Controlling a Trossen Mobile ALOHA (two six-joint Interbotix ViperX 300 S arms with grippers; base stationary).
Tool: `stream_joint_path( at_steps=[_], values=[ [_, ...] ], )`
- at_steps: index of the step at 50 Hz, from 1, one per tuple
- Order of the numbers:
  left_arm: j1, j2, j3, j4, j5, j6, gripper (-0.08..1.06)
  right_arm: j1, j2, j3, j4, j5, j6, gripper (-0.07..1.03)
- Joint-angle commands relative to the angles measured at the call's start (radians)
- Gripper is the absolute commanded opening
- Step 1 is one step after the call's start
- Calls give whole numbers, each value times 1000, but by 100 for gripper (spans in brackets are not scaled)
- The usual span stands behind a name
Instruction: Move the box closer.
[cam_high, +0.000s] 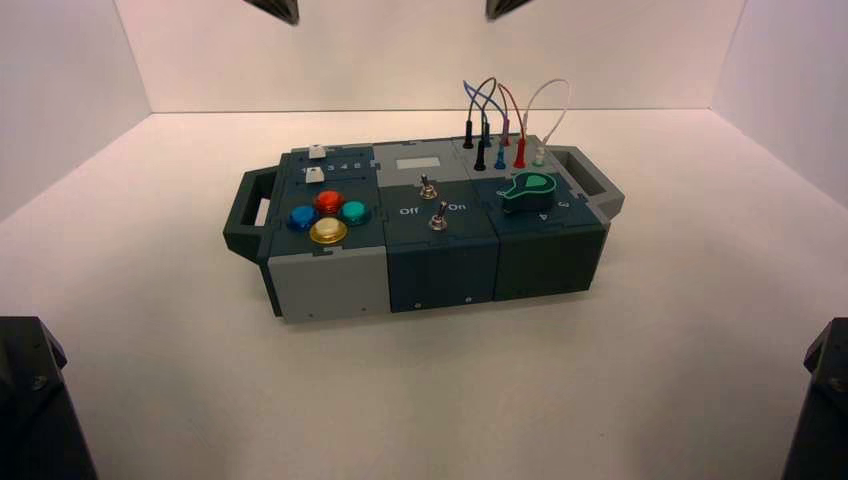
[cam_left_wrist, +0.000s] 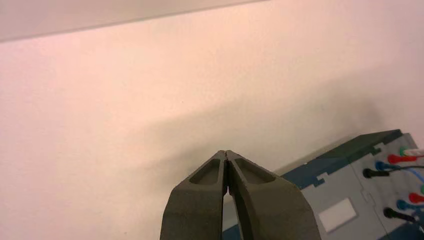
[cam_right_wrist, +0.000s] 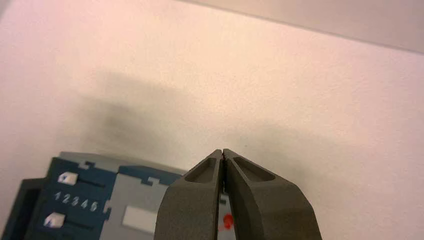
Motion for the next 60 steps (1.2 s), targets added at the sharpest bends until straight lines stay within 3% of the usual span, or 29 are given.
stream_joint_path(
  at_steps=[1, 19, 37, 60],
  values=[
    [-15, 26, -54, -21, -3, -2, -3, 8, 38, -71, 5, 6, 2, -2],
    [-49, 170, -120, -72, 15, -5, -3, 6, 196, -166, 6, 29, 2, -2],
    [-77, 219, -87, -100, 25, -8, -3, 5, 278, -166, 17, 37, 3, -2],
    [-115, 291, -40, -100, 25, -8, -3, 5, 334, -147, 18, 37, 2, -2]
  ],
)
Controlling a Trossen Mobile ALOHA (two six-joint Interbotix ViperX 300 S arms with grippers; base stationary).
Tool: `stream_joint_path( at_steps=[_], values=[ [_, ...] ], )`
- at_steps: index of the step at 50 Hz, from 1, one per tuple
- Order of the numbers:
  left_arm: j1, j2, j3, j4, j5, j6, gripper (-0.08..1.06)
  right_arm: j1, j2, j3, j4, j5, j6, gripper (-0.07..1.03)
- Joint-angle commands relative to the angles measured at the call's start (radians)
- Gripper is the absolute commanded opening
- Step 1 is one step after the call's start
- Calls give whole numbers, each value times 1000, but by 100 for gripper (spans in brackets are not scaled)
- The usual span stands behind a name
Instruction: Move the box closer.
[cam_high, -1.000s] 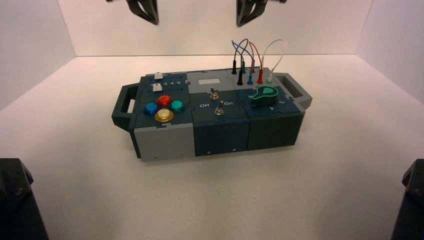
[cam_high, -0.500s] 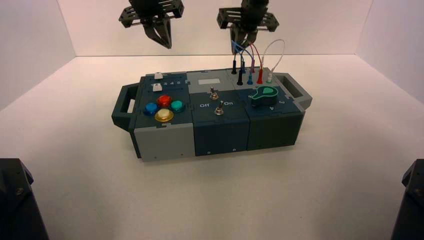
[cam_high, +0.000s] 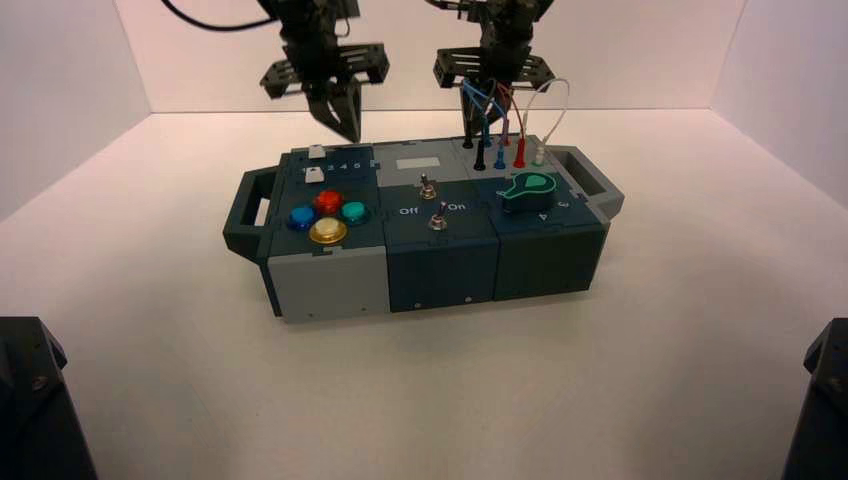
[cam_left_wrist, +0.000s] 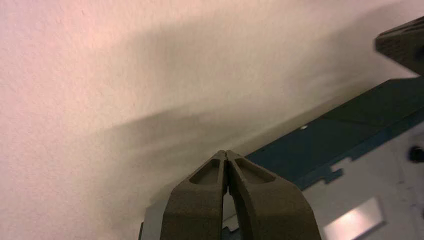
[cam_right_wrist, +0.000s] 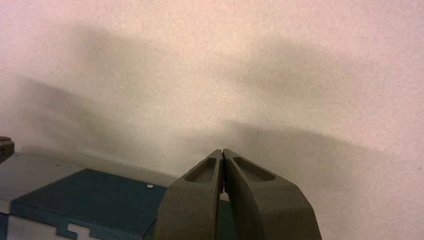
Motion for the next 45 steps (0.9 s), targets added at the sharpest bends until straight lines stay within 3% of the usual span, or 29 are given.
stream_joint_path(
  at_steps=[1, 22, 45],
  values=[
    [0, -18, 8, -3, -3, 0, -3, 5, -20, -5, 5, -3, 0, -2],
    [-15, -31, 72, 0, -3, 5, -3, 5, -26, 48, 15, -3, 0, -2],
    [-21, -67, 135, 3, -2, 15, -3, 9, -106, 163, 28, -3, 0, -2]
  ],
)
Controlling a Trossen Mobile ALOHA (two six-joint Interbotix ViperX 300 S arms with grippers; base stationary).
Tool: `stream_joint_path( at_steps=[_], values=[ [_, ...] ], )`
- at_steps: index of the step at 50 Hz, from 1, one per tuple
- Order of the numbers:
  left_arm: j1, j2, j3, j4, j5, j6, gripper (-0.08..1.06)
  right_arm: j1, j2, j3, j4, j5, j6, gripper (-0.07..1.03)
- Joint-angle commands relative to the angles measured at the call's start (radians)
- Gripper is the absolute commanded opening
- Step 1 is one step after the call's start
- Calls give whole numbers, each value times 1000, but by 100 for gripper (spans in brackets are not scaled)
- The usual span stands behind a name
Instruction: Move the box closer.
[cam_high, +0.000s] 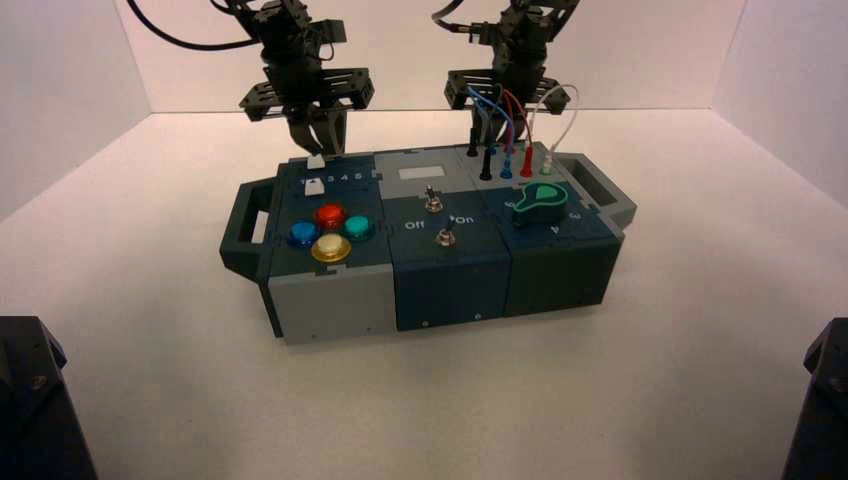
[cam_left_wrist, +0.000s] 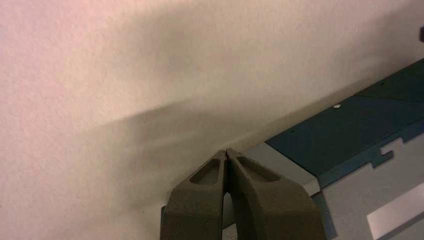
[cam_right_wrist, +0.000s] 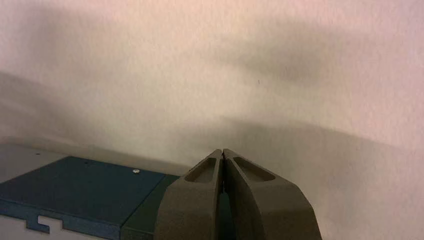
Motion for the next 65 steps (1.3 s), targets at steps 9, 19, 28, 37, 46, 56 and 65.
stream_joint_path(
  at_steps=[9, 19, 28, 37, 46, 56, 65],
  values=[
    [-34, -43, 32, 3, 8, 8, -3, 12, -100, 74, 2, 6, -3, -2],
    [-52, -69, 60, 3, 6, 8, -3, 23, -130, 121, 6, 6, 0, -2],
    [-63, -92, 86, 3, 8, 6, -3, 31, -141, 164, 17, 0, 0, -2],
    [-72, -115, 118, 3, 6, 5, -3, 43, -161, 212, 34, -15, 0, -2],
    [-77, -138, 149, 2, 5, 3, -3, 52, -186, 247, 48, -28, 0, -2],
    [-83, -166, 181, 0, 2, 2, -3, 67, -209, 282, 55, -32, 0, -2],
    [-91, -190, 206, -2, -8, 2, -3, 69, -229, 318, 74, -48, 0, -2]
  ],
)
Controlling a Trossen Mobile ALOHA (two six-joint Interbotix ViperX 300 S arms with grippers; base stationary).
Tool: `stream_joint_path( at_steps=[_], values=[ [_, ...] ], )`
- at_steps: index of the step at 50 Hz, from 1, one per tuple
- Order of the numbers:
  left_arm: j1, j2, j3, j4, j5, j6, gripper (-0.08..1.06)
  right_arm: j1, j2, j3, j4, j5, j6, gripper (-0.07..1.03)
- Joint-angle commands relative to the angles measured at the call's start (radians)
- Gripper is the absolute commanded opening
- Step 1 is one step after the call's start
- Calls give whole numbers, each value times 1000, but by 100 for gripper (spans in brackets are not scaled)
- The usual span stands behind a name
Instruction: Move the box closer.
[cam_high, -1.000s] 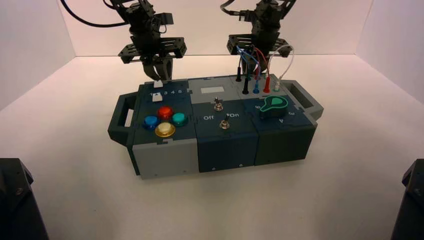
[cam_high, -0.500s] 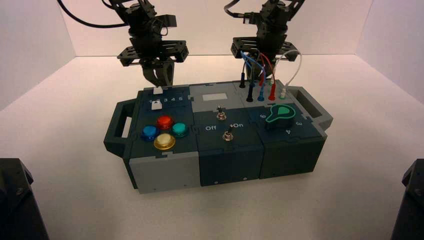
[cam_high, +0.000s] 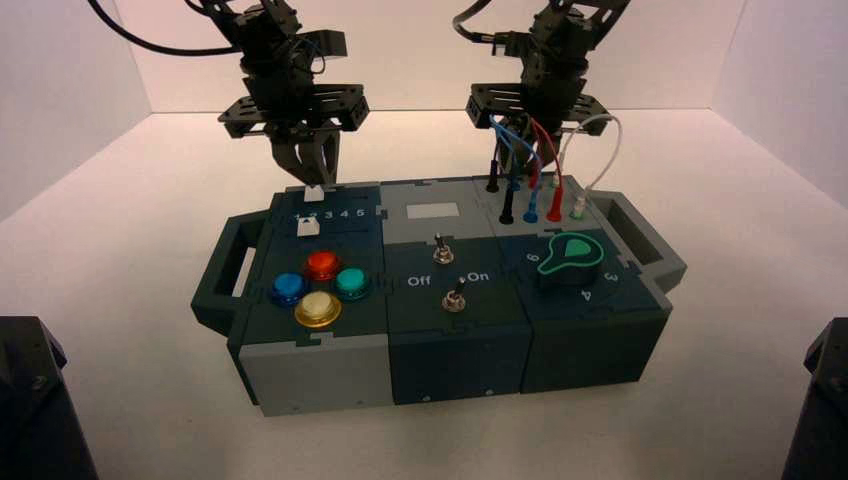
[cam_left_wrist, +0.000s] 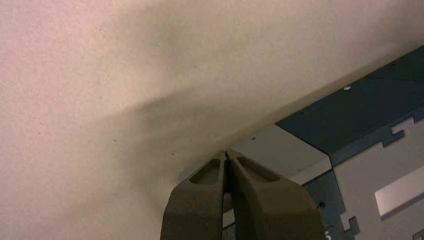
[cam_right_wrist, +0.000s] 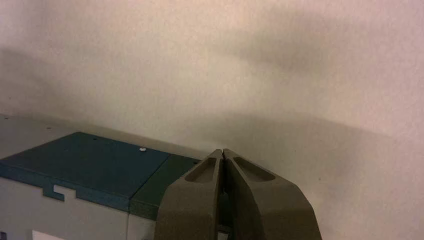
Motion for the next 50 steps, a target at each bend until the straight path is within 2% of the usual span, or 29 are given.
stream_joint_path(
  at_steps=[1, 26, 50],
  values=[
    [-17, -43, 6, -5, -9, 0, -3, 25, -38, 18, 15, 0, 0, -2],
    [-51, -44, 46, -6, -15, -3, -3, 29, -63, 94, 28, -28, 0, -2],
    [-89, -41, 74, -6, -17, -28, -3, 51, -64, 112, 40, -28, 0, -2]
  ],
)
